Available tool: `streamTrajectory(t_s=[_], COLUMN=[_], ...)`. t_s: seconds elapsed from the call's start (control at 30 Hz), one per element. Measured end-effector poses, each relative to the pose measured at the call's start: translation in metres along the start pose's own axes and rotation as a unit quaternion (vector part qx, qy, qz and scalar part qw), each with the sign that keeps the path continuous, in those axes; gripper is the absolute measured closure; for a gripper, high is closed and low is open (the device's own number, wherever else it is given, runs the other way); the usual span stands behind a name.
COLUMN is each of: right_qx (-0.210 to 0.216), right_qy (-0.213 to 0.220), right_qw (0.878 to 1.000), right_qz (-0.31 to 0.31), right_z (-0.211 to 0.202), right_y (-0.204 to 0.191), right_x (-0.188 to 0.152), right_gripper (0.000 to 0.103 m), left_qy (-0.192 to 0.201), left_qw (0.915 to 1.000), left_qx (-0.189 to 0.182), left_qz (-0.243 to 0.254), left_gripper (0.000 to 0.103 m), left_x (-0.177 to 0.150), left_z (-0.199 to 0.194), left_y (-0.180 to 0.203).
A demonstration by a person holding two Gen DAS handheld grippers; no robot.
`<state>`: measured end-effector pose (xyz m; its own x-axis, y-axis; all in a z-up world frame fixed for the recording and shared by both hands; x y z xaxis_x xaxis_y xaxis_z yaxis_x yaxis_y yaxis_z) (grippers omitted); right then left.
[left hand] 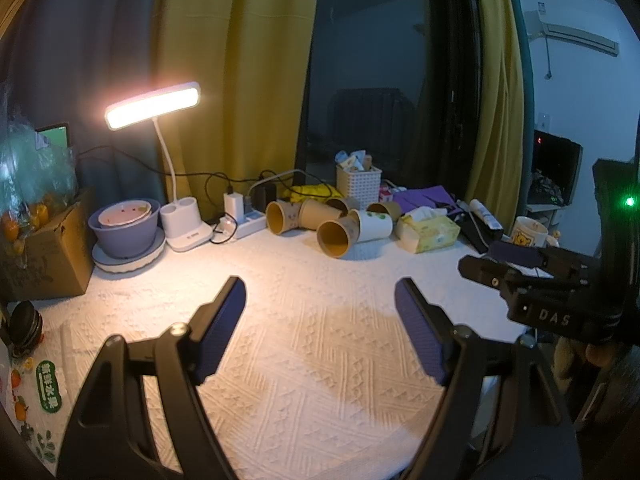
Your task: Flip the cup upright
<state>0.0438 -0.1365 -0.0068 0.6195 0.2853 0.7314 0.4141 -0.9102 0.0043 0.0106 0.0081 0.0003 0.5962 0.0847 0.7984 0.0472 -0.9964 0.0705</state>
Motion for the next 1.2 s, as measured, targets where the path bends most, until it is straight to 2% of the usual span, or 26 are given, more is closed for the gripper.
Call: streamTrajectory(t_s=[1.2], right_qx=[0.002], right_qy=[0.0], right_qw=[1.0], right_qz=[0.001], right_z=[0.0004], right_y=[0.0033], right_x=[-0.0012], right_gripper=[0.04], left_qy=[-0.001], left_qw=[1.0], left_qx=[0.0], left_qz=[0.001], left_gripper=[0.025], left_x=[-0.0016], left_z=[0.0006], left_y=[0.0013])
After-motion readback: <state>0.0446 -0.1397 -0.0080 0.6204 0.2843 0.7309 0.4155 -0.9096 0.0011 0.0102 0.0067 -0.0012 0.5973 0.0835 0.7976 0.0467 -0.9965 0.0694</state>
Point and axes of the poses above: each gripper's, at about its wrist camera, not at the fingertips, and z roughly the way its jaws point, y to its right, x to its top, the point moved 3 cm from there along z, roughly the way its jaws point, and after that the axes turned 13 degrees about -y, right-handed, at the moved point
